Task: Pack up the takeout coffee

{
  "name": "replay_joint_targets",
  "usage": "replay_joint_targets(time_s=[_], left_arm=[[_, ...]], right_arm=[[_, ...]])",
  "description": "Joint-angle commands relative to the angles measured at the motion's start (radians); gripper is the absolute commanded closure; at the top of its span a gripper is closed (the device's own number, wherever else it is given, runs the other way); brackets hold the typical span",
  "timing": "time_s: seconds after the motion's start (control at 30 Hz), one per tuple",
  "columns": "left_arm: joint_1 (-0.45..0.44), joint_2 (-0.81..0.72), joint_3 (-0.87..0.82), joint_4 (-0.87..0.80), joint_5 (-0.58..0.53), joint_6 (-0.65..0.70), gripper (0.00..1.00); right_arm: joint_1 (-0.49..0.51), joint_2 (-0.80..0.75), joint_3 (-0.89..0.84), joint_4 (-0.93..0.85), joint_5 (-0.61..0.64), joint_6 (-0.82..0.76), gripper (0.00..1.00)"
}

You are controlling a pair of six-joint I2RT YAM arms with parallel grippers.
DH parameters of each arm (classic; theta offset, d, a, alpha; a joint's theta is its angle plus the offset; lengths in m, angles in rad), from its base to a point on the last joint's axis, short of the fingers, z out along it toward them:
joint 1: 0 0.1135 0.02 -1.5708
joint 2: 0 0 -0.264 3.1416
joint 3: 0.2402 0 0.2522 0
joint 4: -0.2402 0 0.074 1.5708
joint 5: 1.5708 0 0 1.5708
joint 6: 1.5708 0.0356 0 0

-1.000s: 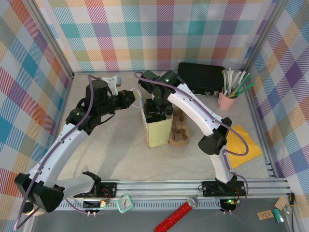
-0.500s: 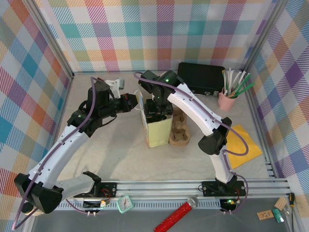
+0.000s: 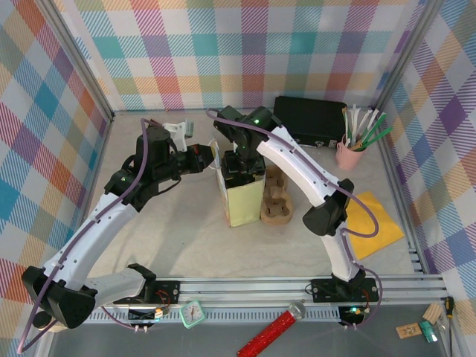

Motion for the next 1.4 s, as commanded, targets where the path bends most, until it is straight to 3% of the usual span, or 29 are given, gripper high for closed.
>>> replay_joint_targets(time_s=[0.0,1.37], left_arm=[[-0.014,-0.010,-0.011,0.025,0.008,-0.011,1.00],[-0.014,-0.027,-0.018,0.009,-0.015,-0.005,1.00]], right_arm=[[-0.005,0.015,0.014,-0.174,-0.025,-0.025,0.37],[-0.012,0.051,-0.039,-0.172,-0.035,-0.059,0.36]])
